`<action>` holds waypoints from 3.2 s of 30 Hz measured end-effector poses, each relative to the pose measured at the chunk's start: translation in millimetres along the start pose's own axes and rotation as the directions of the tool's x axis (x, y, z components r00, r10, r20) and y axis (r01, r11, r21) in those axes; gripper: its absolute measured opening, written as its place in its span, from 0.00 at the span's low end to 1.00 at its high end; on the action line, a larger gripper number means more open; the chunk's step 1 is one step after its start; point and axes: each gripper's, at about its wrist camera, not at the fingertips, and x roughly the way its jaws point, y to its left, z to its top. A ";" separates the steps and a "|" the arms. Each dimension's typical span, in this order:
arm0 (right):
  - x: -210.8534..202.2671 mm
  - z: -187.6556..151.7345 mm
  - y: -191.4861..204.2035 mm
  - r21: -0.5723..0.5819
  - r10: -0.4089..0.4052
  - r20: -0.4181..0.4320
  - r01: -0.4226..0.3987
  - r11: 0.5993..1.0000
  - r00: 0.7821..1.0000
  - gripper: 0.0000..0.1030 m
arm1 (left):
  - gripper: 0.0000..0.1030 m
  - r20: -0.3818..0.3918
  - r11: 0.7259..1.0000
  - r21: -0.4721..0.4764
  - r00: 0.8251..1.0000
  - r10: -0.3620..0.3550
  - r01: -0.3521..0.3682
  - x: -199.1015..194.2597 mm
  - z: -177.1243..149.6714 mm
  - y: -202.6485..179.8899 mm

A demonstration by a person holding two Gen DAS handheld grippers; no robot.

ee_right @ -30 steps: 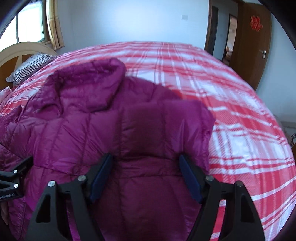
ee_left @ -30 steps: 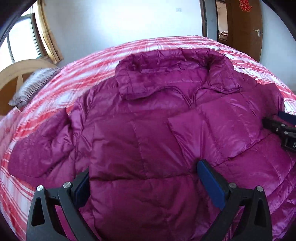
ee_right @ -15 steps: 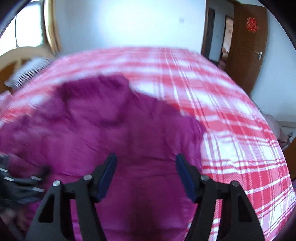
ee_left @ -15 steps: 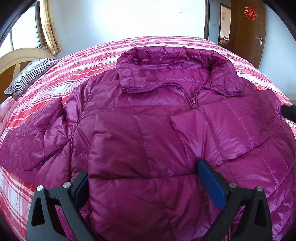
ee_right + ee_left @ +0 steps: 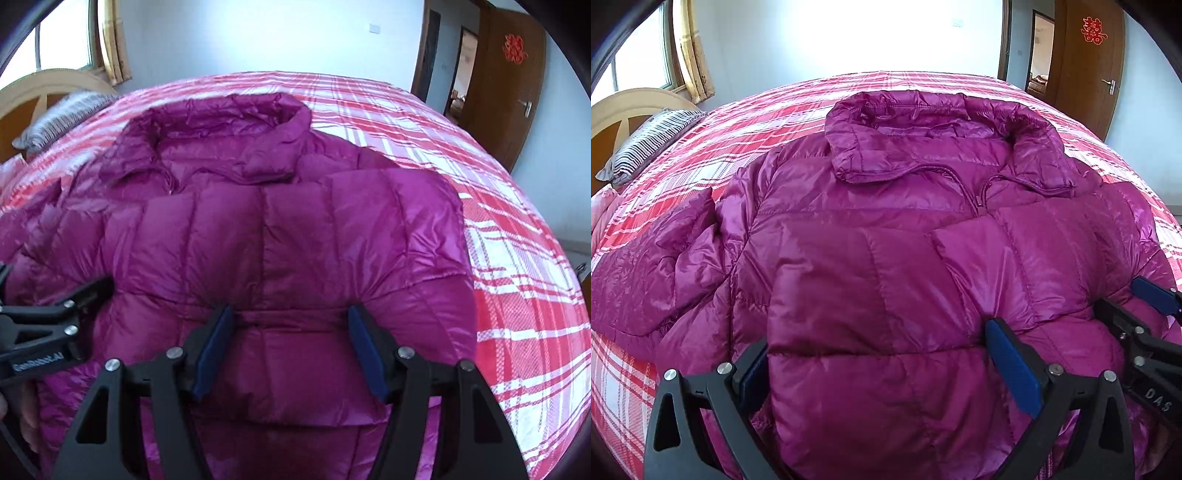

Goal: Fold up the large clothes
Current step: 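Move the left gripper toward the other sleeve cuff of the coat, then grasp the other sleeve cuff with the left gripper and lift it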

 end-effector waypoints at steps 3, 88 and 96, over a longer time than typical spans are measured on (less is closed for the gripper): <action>1.6 -1.6 1.5 -0.008 -0.011 0.000 0.011 1.000 1.000 0.66 | 0.99 -0.004 1.000 -0.007 1.000 -0.020 0.020 -0.3 1.0 2.9; -4.9 -6.9 7.2 -0.025 -0.052 0.046 0.053 0.998 0.998 0.67 | 0.18 0.499 0.975 -0.052 0.851 -0.163 0.217 -199.9 47.1 106.8; -5.5 -6.9 6.8 -0.021 -0.048 0.047 0.049 0.999 0.998 0.68 | 0.18 0.455 0.977 0.012 0.869 -0.193 0.211 -173.3 34.4 54.2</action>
